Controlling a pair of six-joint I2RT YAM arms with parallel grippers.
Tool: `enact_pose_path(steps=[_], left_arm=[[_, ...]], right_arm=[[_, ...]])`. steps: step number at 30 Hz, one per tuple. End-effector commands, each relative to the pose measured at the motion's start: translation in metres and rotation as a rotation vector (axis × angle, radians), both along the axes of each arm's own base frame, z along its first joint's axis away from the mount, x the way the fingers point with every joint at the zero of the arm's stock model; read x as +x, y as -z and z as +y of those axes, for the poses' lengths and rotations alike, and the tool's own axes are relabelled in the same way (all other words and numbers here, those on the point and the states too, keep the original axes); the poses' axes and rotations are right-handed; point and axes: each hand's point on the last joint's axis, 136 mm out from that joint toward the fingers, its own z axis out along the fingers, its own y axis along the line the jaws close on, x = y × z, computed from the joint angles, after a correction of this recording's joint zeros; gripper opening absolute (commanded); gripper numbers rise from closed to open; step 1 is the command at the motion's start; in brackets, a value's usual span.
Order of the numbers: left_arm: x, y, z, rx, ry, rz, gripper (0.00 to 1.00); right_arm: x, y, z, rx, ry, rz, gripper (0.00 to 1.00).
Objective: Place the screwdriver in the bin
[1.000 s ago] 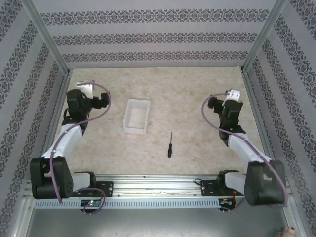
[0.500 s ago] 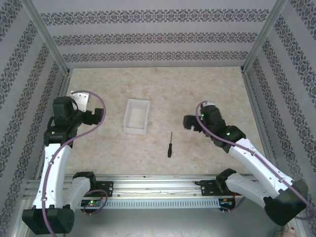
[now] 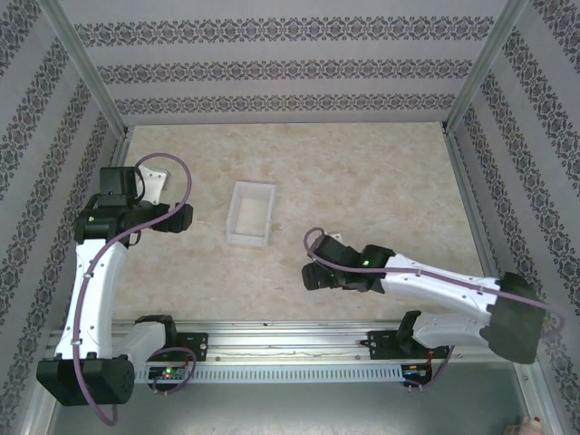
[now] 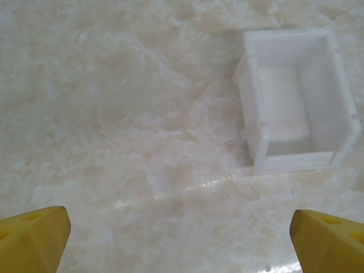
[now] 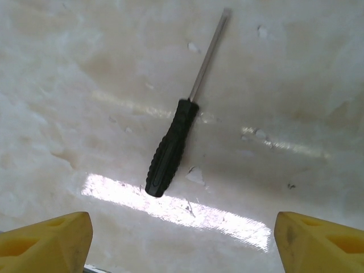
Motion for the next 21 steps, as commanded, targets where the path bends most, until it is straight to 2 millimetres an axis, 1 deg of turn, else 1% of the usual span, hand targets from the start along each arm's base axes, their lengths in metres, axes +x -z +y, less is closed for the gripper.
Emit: enact_pose_path(steps=[1,3,7,13,16,21], left_arm=[[-0.015,-0.004,-0.009,-0.036,0.015,0.035,0.99],[-0.017,-0.005,-0.01,-0.04,0.014,0.037,0.99],[-0.019,-0.004,-0.012,-0.051,0.018,0.046,0.99],[-0.021,-0.005,-0.013,-0.064,0.02,0.047,0.99],[-0.024,-0.005,-0.019,-0.096,0.027,0.066,0.99],[-0.027,-0.013,-0.024,-0.129,0.036,0.057,0.99]], right_arm=[[0.0,0.011,0.006,-0.041,0.048,0.031,0.84],[0.001,0.021,0.008,-0.065,0.064,0.049,0.84],[0.006,0.034,0.009,-0.105,0.093,0.057,0.83],[0.012,0.047,0.014,-0.158,0.102,0.066,0.81],[0.017,0.052,0.013,-0.2,0.111,0.063,0.79],[0.02,0.062,0.02,-0.204,0.114,0.084,0.79]])
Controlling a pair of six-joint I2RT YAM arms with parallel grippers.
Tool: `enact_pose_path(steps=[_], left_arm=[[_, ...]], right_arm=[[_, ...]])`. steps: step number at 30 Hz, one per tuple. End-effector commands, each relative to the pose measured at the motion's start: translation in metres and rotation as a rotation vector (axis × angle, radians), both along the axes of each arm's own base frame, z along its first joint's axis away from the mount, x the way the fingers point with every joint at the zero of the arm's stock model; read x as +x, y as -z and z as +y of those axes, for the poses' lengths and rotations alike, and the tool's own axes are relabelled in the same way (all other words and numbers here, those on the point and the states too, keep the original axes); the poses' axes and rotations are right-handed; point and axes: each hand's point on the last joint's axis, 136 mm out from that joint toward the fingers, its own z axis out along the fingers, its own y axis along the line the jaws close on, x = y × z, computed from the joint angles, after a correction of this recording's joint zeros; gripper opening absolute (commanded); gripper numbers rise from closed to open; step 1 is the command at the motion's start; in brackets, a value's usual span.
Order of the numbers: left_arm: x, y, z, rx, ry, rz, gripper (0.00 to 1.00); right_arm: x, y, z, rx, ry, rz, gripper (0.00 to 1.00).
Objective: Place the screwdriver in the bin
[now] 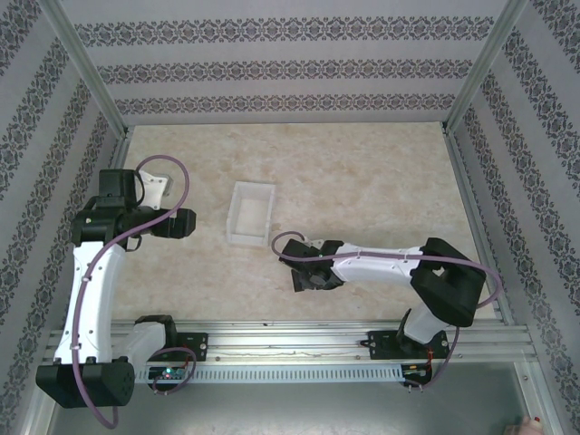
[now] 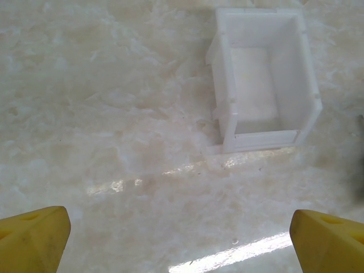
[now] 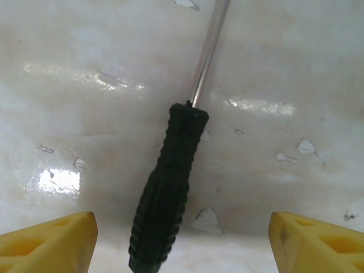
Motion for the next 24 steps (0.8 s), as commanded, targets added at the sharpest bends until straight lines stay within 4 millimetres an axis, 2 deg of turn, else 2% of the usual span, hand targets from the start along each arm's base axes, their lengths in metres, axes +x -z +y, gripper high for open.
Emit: enact_pose_path(steps=[1,6,11,16,18,24], left_arm=[[-0.009,-0.013,-0.01,-0.042,0.016,-0.007,0.99],[-0.012,-0.016,-0.01,-0.042,0.02,-0.016,0.99],[-0.011,-0.016,-0.011,-0.045,0.021,-0.011,0.99],[-0.01,-0.014,-0.012,-0.052,0.022,-0.006,0.99],[-0.01,-0.014,-0.012,-0.054,0.02,-0.006,0.99],[-0.01,-0.014,-0.012,-0.054,0.019,-0.005,0.99]], right_arm=[[0.006,0.002,0.003,-0.017,0.021,-0.016,0.78],[0.005,0.009,-0.007,-0.048,0.041,-0.006,0.75],[0.002,0.013,-0.019,-0.03,0.076,-0.005,0.65],[0.002,0.013,-0.028,-0.031,0.088,-0.009,0.61],[0.002,0.015,-0.028,-0.012,0.089,-0.006,0.56],[0.003,0.016,-0.024,0.013,0.078,-0.001,0.49]])
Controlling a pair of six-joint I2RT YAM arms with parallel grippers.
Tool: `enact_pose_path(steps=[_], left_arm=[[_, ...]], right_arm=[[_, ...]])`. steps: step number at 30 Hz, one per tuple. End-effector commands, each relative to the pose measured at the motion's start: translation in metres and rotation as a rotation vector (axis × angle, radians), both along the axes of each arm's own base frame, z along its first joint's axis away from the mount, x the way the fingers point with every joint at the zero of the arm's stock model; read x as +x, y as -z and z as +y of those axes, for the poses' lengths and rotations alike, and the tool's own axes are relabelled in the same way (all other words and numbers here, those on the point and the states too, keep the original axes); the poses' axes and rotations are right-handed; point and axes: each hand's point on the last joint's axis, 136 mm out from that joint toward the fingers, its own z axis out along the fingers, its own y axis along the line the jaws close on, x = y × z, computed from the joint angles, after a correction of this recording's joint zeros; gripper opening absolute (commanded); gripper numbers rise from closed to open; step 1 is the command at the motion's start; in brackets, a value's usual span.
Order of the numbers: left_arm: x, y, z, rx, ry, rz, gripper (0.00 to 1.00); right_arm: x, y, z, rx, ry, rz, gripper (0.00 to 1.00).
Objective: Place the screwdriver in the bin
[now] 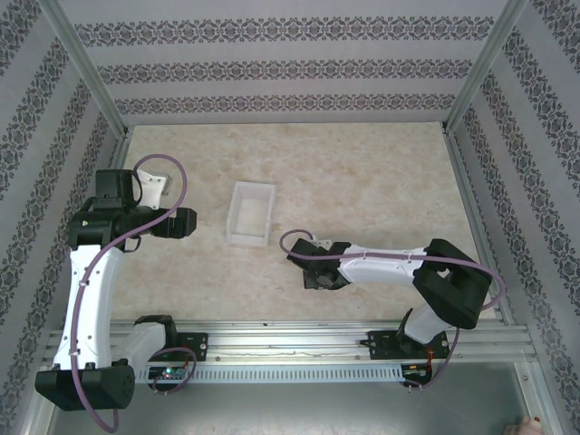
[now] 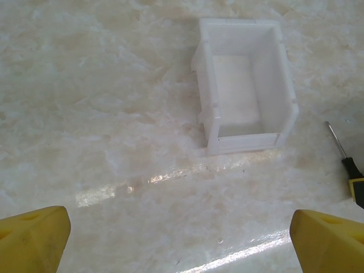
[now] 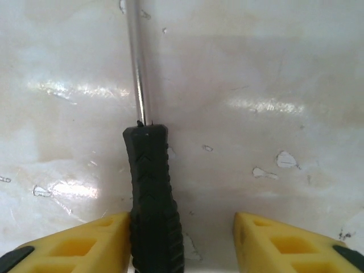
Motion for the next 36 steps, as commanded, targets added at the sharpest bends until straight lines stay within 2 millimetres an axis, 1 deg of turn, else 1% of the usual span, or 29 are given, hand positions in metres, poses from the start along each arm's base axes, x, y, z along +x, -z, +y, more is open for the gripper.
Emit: enact_pose_path(steps=[1,5,8,9,12,14,17,19,21,27,29,33,36], left_arm=[[-0.005,-0.005,-0.005,-0.015,0.008,0.009,0.99],[-0.004,-0.004,-0.005,-0.015,0.011,0.011,0.99],[-0.003,-0.003,-0.005,-0.014,0.01,0.013,0.99],[-0.002,-0.003,-0.004,-0.013,0.006,0.015,0.99],[-0.002,-0.002,-0.004,-0.016,0.005,0.019,0.99],[-0.002,-0.001,-0.005,-0.015,0.009,0.019,0.99],[-0.001,-0.001,-0.004,-0.009,0.013,0.019,0.99],[-0.001,0.0,-0.004,-0.004,0.016,0.017,0.99],[0.0,0.0,-0.003,0.003,0.017,0.016,0.99],[-0.002,-0.001,-0.003,0.016,0.032,0.0,0.99],[-0.002,-0.001,-0.006,0.005,0.048,-0.014,0.99],[-0.006,-0.002,-0.02,-0.063,0.095,-0.004,0.99],[-0.005,-0.002,-0.018,-0.05,0.094,-0.003,0.99]], right_arm=[[-0.004,0.007,-0.009,-0.027,0.001,0.02,0.48],[-0.007,0.011,-0.005,-0.019,-0.022,0.04,0.38],[-0.008,0.011,-0.005,-0.02,-0.031,0.043,0.34],[-0.007,0.011,-0.004,-0.017,-0.032,0.042,0.31],[-0.007,0.01,-0.003,-0.013,-0.039,0.038,0.3],[-0.006,0.009,-0.001,-0.008,-0.048,0.037,0.25],[-0.005,0.007,0.002,-0.003,-0.064,0.037,0.21],[-0.004,0.005,0.005,-0.001,-0.074,0.037,0.2],[-0.003,0.003,0.006,0.003,-0.079,0.031,0.17],[0.002,-0.009,0.013,0.044,-0.086,0.0,0.16],[0.004,-0.015,0.014,0.052,-0.087,-0.01,0.16],[0.007,-0.026,0.013,0.067,-0.088,-0.029,0.16],[0.008,-0.033,0.01,0.079,-0.084,-0.042,0.16]])
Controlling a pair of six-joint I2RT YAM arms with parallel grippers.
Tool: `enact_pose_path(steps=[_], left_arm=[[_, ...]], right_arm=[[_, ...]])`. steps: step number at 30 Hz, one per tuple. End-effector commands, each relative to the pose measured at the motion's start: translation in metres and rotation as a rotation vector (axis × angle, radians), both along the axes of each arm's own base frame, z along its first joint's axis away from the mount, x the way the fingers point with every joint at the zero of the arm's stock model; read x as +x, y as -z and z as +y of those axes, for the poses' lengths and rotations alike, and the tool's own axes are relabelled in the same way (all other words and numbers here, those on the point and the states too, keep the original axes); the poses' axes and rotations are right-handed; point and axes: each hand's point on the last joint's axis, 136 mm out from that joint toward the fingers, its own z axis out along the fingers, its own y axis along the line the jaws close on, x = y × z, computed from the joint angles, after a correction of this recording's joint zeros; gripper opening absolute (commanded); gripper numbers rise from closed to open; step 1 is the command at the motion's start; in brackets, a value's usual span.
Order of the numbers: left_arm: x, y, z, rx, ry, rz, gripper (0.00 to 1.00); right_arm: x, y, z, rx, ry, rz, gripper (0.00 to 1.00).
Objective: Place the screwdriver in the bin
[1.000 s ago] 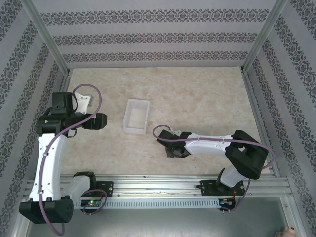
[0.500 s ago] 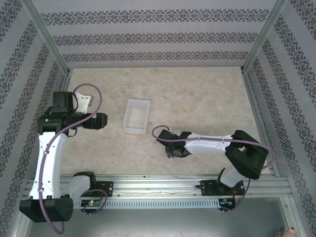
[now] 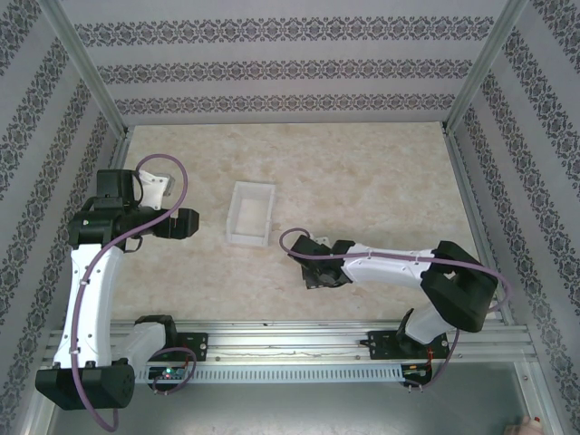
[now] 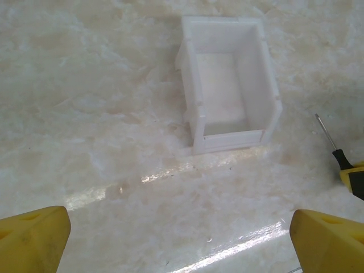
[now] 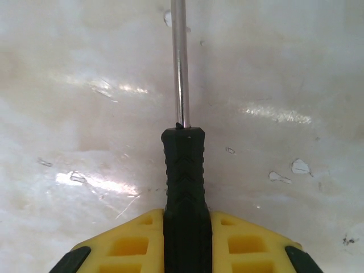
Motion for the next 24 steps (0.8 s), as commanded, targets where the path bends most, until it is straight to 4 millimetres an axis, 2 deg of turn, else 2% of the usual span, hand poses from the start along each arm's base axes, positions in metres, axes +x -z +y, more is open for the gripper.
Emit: enact_pose_path(steps=[1,15,19,24], left_arm=[[-0.003,-0.002,-0.006,0.002,0.045,-0.009,0.99],[-0.006,0.007,-0.002,0.036,0.042,0.0,0.99],[-0.008,0.018,0.003,0.065,0.035,0.032,0.99],[-0.012,0.016,0.0,0.051,0.04,0.023,0.99]], right_arm=[[0.006,-0.019,0.0,0.031,-0.004,-0.026,0.16],[0.03,-0.078,-0.009,0.082,-0.015,-0.125,0.16],[0.038,-0.098,-0.001,0.113,-0.032,-0.154,0.16],[0.049,-0.122,0.013,0.15,-0.053,-0.188,0.16]])
